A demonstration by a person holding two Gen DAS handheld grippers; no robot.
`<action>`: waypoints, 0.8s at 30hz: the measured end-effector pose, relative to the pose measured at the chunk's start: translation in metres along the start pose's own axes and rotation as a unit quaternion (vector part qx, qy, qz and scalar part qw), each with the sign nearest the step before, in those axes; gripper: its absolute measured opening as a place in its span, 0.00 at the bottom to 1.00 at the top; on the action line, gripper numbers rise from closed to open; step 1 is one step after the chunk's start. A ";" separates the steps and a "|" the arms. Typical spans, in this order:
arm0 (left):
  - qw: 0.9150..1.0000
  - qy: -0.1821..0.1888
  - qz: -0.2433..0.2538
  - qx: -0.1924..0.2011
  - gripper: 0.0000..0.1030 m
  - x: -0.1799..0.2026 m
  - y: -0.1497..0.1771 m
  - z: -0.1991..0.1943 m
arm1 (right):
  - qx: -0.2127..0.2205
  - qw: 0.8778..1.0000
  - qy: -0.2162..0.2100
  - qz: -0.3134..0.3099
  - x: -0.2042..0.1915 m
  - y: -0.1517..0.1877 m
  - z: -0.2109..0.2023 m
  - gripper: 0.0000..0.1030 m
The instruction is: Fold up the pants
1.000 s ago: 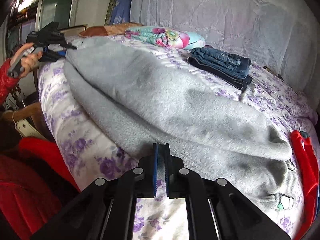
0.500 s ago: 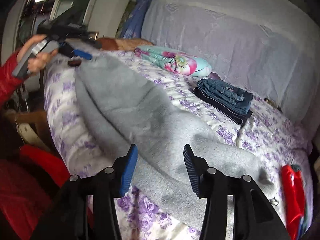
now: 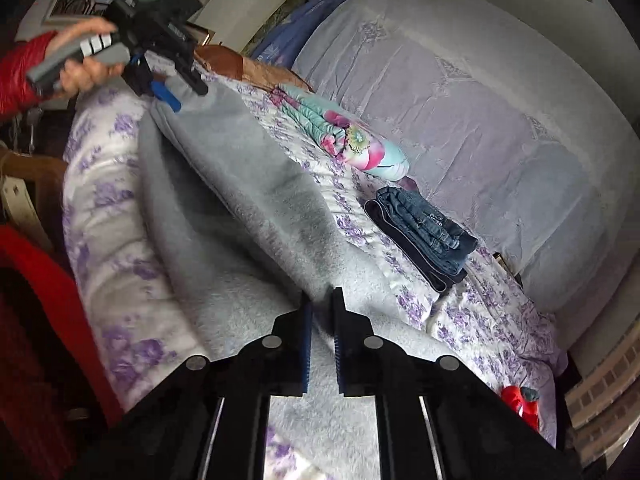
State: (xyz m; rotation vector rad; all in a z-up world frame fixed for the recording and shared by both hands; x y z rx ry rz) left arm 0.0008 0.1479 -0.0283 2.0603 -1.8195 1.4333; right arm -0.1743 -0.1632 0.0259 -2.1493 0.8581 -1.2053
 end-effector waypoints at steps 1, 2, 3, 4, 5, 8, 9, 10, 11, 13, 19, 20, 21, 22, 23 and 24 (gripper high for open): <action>1.000 -0.011 0.011 0.001 0.59 0.003 0.002 -0.001 | -0.006 1.000 -0.004 -0.003 -0.004 0.003 -0.006 0.07; 0.999 -0.026 0.029 0.001 0.59 0.006 0.007 -0.003 | -0.011 1.000 -0.009 -0.003 -0.008 0.007 -0.007 0.03; 0.998 -0.037 0.043 0.002 0.59 0.007 0.012 -0.004 | -0.024 0.999 -0.026 0.002 -0.016 0.015 -0.008 0.00; 0.997 -0.046 0.054 0.004 0.59 0.008 0.017 -0.005 | -0.039 0.998 -0.038 0.005 -0.022 0.024 -0.004 0.00; 0.997 -0.049 0.058 0.005 0.59 0.007 0.020 -0.006 | -0.055 0.998 -0.043 0.004 -0.030 0.033 0.001 0.00; 0.997 -0.056 0.047 0.018 0.59 0.007 0.021 -0.013 | -0.052 0.998 -0.023 0.001 -0.040 0.049 0.006 0.00; 0.997 -0.060 0.046 0.025 0.59 0.010 0.021 -0.017 | -0.048 0.998 -0.032 0.020 -0.034 0.044 0.002 0.00; 0.996 -0.063 0.052 0.031 0.61 0.016 0.021 -0.021 | -0.036 0.998 -0.037 0.035 -0.029 0.040 -0.003 0.02; 0.995 -0.064 0.068 0.037 0.62 0.025 0.022 -0.024 | -0.020 0.998 -0.034 0.046 -0.023 0.035 -0.008 0.02; 0.993 -0.056 0.094 0.037 0.66 0.042 0.026 -0.024 | -0.007 0.999 -0.020 0.049 -0.017 0.028 -0.011 0.09; 0.992 -0.064 0.110 0.003 0.69 0.050 0.036 0.006 | 0.003 1.000 0.014 0.005 -0.028 0.026 0.004 0.37; 0.992 -0.065 0.106 -0.003 0.69 0.048 0.037 0.010 | 0.002 1.000 0.021 -0.006 -0.030 0.025 0.008 0.36; 0.992 -0.066 0.104 -0.007 0.69 0.045 0.037 0.014 | 0.000 0.999 0.031 -0.022 -0.034 0.024 0.013 0.36; 0.992 -0.066 0.105 -0.008 0.69 0.044 0.037 0.016 | 0.000 0.999 0.039 -0.035 -0.036 0.023 0.017 0.36; 0.992 -0.064 0.105 -0.008 0.69 0.042 0.037 0.017 | 0.000 0.997 0.048 -0.053 -0.039 0.022 0.023 0.36; 0.993 -0.062 0.102 -0.008 0.69 0.042 0.036 0.018 | 0.001 0.995 0.064 -0.075 -0.042 0.022 0.030 0.35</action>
Point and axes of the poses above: each gripper's, at about its wrist camera, not at the fingertips, and z roughly the way its jaws point, x to its right, y to its underside, the point moved 2 cm from there along z, roughly the way its jaws point, and after that the axes turned 2 degrees about x, right-handed, at the moved point
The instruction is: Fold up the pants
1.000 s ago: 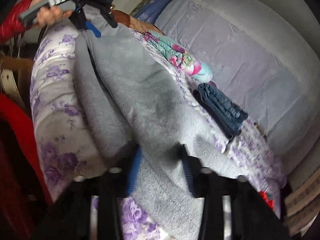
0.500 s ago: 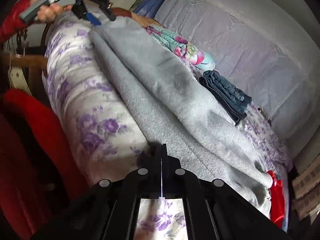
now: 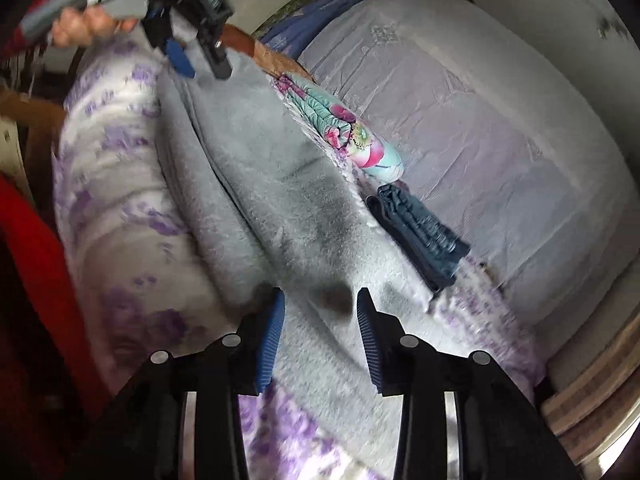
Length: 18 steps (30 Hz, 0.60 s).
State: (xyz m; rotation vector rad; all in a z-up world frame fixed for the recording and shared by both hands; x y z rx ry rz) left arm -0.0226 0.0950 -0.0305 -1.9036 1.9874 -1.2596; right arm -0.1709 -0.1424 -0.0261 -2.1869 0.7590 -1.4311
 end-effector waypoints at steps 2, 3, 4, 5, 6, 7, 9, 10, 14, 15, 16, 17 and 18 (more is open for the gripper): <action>1.000 0.006 -0.008 -0.003 0.69 -0.002 -0.002 -0.001 | 0.000 1.000 0.004 -0.012 0.001 -0.005 0.011 0.23; 1.000 0.009 -0.010 -0.005 0.69 -0.003 -0.002 -0.001 | -0.001 1.000 0.006 -0.014 0.002 -0.007 0.014 0.11; 1.000 0.011 -0.012 -0.008 0.68 -0.004 -0.004 -0.001 | 0.002 1.000 0.012 -0.018 0.004 -0.010 0.014 0.09; 1.000 0.009 -0.014 -0.010 0.68 -0.005 -0.005 -0.003 | 0.018 1.000 0.014 -0.016 0.009 -0.015 0.006 0.08; 1.000 0.007 -0.014 -0.010 0.68 -0.005 -0.005 -0.005 | 0.026 1.000 0.012 -0.007 0.013 -0.018 -0.001 0.07; 1.000 0.002 -0.010 -0.008 0.68 -0.005 -0.005 -0.009 | 0.030 1.000 0.008 0.005 0.018 -0.021 -0.009 0.07; 1.000 -0.010 0.000 -0.006 0.68 -0.004 -0.002 -0.015 | 0.029 0.999 -0.006 0.018 0.023 -0.022 -0.025 0.07; 1.000 -0.016 0.006 -0.007 0.68 -0.004 0.000 -0.018 | 0.024 0.999 -0.013 0.019 0.020 -0.020 -0.028 0.07; 0.999 -0.036 0.020 -0.019 0.68 -0.007 0.017 -0.017 | -0.018 0.999 -0.041 -0.004 -0.020 0.006 -0.020 0.07; 0.999 -0.039 0.017 -0.018 0.68 -0.007 0.019 -0.018 | -0.017 0.999 -0.022 -0.020 -0.030 0.010 -0.017 0.08; 0.999 -0.043 0.015 -0.015 0.68 -0.006 0.020 -0.020 | -0.014 0.999 -0.006 -0.029 -0.035 0.010 -0.016 0.09; 0.999 -0.053 0.010 -0.007 0.68 -0.003 0.019 -0.026 | -0.016 0.999 0.004 -0.033 -0.037 0.009 -0.015 0.09; 0.999 -0.052 0.013 0.006 0.68 0.002 0.018 -0.033 | -0.017 0.999 0.006 -0.028 -0.036 0.006 -0.015 0.10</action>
Point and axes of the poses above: each gripper's, at about its wrist camera, not at the fingertips, and z roughly the way its jaws point, x to its right, y to its underside, the point moved 2 cm from there along z, roughly the way its jaws point, and after that the axes turned 2 degrees about x, right-handed, at the moved point
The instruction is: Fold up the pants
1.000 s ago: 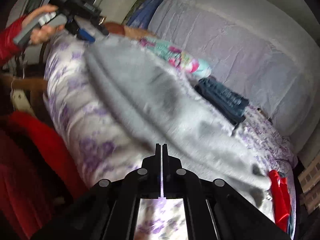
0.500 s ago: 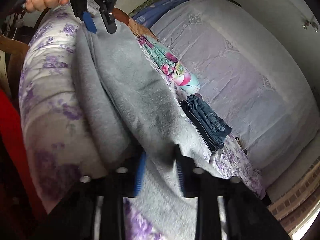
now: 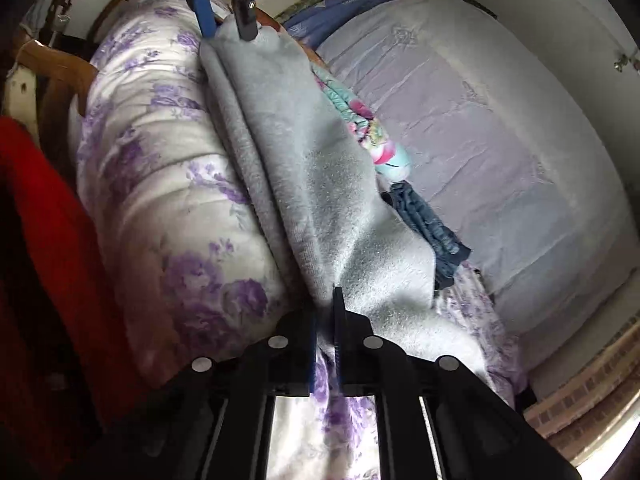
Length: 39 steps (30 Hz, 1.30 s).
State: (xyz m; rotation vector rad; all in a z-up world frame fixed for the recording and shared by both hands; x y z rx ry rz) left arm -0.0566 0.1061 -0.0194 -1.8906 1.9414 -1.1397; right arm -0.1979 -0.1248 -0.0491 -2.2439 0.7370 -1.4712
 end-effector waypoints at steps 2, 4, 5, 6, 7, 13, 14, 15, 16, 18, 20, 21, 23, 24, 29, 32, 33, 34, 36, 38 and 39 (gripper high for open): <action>0.999 0.013 0.019 0.026 0.68 0.015 -0.004 -0.014 | 0.000 0.999 -0.022 0.032 0.012 0.000 -0.002 0.12; 0.998 0.031 0.042 0.046 0.72 0.035 -0.008 -0.022 | 0.002 0.995 -0.057 0.084 0.028 0.001 -0.008 0.15; 0.996 0.047 0.057 0.050 0.75 0.048 -0.008 -0.021 | 0.006 0.989 -0.084 0.124 0.041 0.004 -0.011 0.21; 0.995 0.057 0.066 0.047 0.83 0.056 -0.008 -0.016 | 0.014 0.970 -0.130 0.205 0.066 0.008 -0.018 0.28; 0.994 0.062 0.075 0.041 0.85 0.063 -0.006 -0.007 | 0.019 0.957 -0.147 0.250 0.080 0.013 -0.022 0.35; 0.995 0.034 0.090 -0.004 0.86 0.065 0.026 0.074 | -0.018 0.810 -0.140 0.570 0.188 0.107 -0.023 0.58; 0.993 0.018 0.120 0.010 0.87 0.072 0.033 0.071 | -0.027 0.779 -0.143 0.609 0.197 0.125 -0.020 0.58; 0.990 0.003 0.140 0.018 0.87 0.076 0.038 0.069 | -0.035 0.746 -0.153 0.647 0.206 0.143 -0.014 0.58; 0.989 -0.001 0.145 0.023 0.87 0.077 0.040 0.068 | -0.039 0.719 -0.163 0.674 0.213 0.156 -0.008 0.58; 0.990 0.006 0.142 0.025 0.87 0.075 0.039 0.066 | -0.044 0.704 -0.181 0.686 0.217 0.165 0.003 0.58; 0.991 0.020 0.134 0.020 0.87 0.071 0.036 0.065 | -0.070 0.686 -0.193 0.698 0.216 0.172 0.024 0.59; 0.991 0.024 0.130 0.019 0.87 0.070 0.034 0.065 | -0.083 0.669 -0.200 0.711 0.216 0.174 0.039 0.60; 0.991 0.026 0.133 0.020 0.87 0.072 0.035 0.066 | -0.104 0.628 -0.214 0.741 0.211 0.185 0.058 0.60; 0.990 0.025 0.137 0.021 0.87 0.072 0.036 0.067 | -0.106 0.612 -0.214 0.754 0.212 0.189 0.067 0.60; 0.990 0.032 0.135 0.017 0.87 0.071 0.034 0.068 | -0.042 0.642 -0.185 0.742 0.237 0.180 0.057 0.13; 0.991 0.045 0.127 0.013 0.87 0.067 0.033 0.066 | -0.001 0.695 -0.150 0.703 0.246 0.164 0.024 0.10; 0.991 0.048 0.125 0.013 0.87 0.066 0.031 0.067 | 0.011 0.724 -0.131 0.677 0.243 0.155 0.005 0.10; 0.991 0.049 0.123 0.013 0.87 0.066 0.031 0.067 | 0.014 0.738 -0.114 0.665 0.239 0.155 -0.012 0.10; 0.991 0.048 0.124 0.014 0.87 0.066 0.032 0.067 | -0.003 0.749 -0.096 0.656 0.219 0.162 -0.027 0.10; 0.990 0.043 0.131 0.014 0.88 0.068 0.033 0.068 | -0.042 0.743 -0.103 0.660 0.200 0.180 -0.016 0.11; 0.990 0.042 0.133 0.013 0.88 0.069 0.033 0.068 | -0.068 0.723 -0.110 0.678 0.188 0.196 -0.006 0.15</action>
Point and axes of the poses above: each gripper's, at about its wrist camera, not at the fingertips, and z roughly the way its jaws point, x to its right, y to its underside, the point moved 2 cm from there along z, roughly the way its jaws point, and after that the axes turned 2 degrees about x, right-handed, at the moved point
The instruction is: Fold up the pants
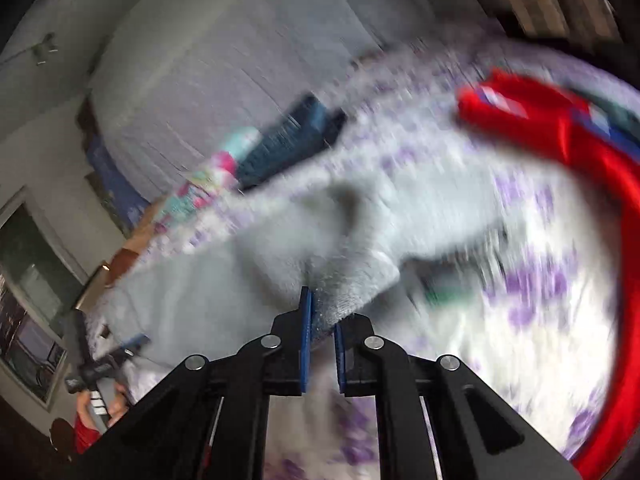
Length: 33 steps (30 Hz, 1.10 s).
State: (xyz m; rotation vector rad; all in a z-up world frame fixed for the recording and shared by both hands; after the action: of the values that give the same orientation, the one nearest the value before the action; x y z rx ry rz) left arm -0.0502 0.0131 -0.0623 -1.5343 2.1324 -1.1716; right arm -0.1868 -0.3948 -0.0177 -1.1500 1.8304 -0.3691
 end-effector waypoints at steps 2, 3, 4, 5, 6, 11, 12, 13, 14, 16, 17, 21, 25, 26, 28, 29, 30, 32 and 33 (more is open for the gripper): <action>1.000 0.000 0.002 -0.003 0.88 0.000 0.000 0.000 | -0.014 0.996 -0.039 0.074 0.027 0.005 0.010 0.15; 1.000 0.001 0.002 -0.005 0.88 0.000 0.000 0.000 | -0.016 0.994 -0.053 0.092 0.033 0.004 0.009 0.17; 1.000 0.002 0.001 -0.006 0.88 0.000 0.000 0.000 | -0.017 0.992 -0.064 0.107 0.036 0.000 0.006 0.29; 1.000 0.002 0.000 -0.006 0.88 0.000 -0.001 -0.001 | -0.013 0.991 -0.070 0.116 0.038 -0.004 0.002 0.38; 1.000 0.002 -0.001 -0.006 0.88 0.000 -0.001 -0.001 | -0.005 0.989 -0.076 0.124 0.040 -0.006 -0.006 0.51; 1.000 -0.007 -0.008 -0.007 0.88 0.003 -0.004 -0.006 | 0.049 0.993 -0.064 0.084 0.023 -0.033 -0.042 0.56; 1.000 -0.002 -0.016 -0.007 0.88 0.002 -0.007 -0.010 | 0.059 0.994 -0.053 0.068 0.016 -0.039 -0.048 0.56; 1.000 0.004 -0.022 -0.005 0.88 0.001 -0.009 -0.014 | 0.073 0.995 -0.040 0.047 0.006 -0.048 -0.055 0.56; 0.999 0.014 -0.031 0.000 0.88 -0.001 -0.014 -0.019 | 0.085 0.995 -0.034 0.031 -0.002 -0.053 -0.060 0.56; 0.999 0.025 -0.040 0.018 0.88 -0.002 -0.024 -0.031 | 0.118 0.993 -0.020 -0.026 -0.030 -0.065 -0.065 0.56; 0.999 0.024 -0.038 0.027 0.88 -0.002 -0.031 -0.036 | 0.127 0.991 -0.015 -0.048 -0.039 -0.067 -0.065 0.56; 0.999 -0.011 -0.017 0.031 0.94 -0.001 -0.045 -0.027 | 0.122 0.982 0.017 -0.140 -0.073 -0.063 -0.028 0.82; 0.998 -0.062 0.026 -0.006 0.94 -0.013 -0.017 0.011 | -0.017 0.994 0.055 -0.088 -0.009 -0.031 0.053 0.65; 0.995 -0.084 0.061 -0.004 0.95 -0.005 -0.011 0.012 | 0.006 0.990 0.072 -0.119 -0.012 -0.028 0.045 0.62; 0.992 -0.103 0.070 0.001 0.95 0.000 -0.006 0.008 | -0.007 0.988 0.084 -0.127 -0.018 -0.029 0.041 0.62; 0.993 -0.101 0.064 0.000 0.94 -0.001 -0.007 0.005 | -0.010 0.989 0.086 -0.121 -0.020 -0.032 0.039 0.62; 0.994 -0.095 0.053 -0.001 0.94 -0.002 -0.011 0.001 | -0.008 0.990 0.089 -0.106 -0.022 -0.036 0.036 0.62; 0.997 -0.078 0.025 0.013 0.94 -0.004 -0.021 -0.012 | 0.014 0.993 0.070 -0.091 -0.034 -0.046 0.033 0.66; 0.997 -0.073 0.012 0.027 0.94 -0.006 -0.029 -0.020 | 0.023 0.993 0.050 -0.106 -0.054 -0.051 0.034 0.76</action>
State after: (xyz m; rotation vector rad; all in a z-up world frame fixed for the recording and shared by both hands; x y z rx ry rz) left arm -0.0403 0.0243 -0.0298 -1.5175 2.0038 -1.0645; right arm -0.1227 -0.3696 0.0266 -1.3178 1.7791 -0.5973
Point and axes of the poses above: each gripper's, at about its wrist camera, not at the fingertips, and z roughly the way its jaws point, x to its right, y to its underside, the point moved 2 cm from there along z, roughly the way its jaws point, and after that the axes turned 2 degrees about x, right-handed, at the moved point
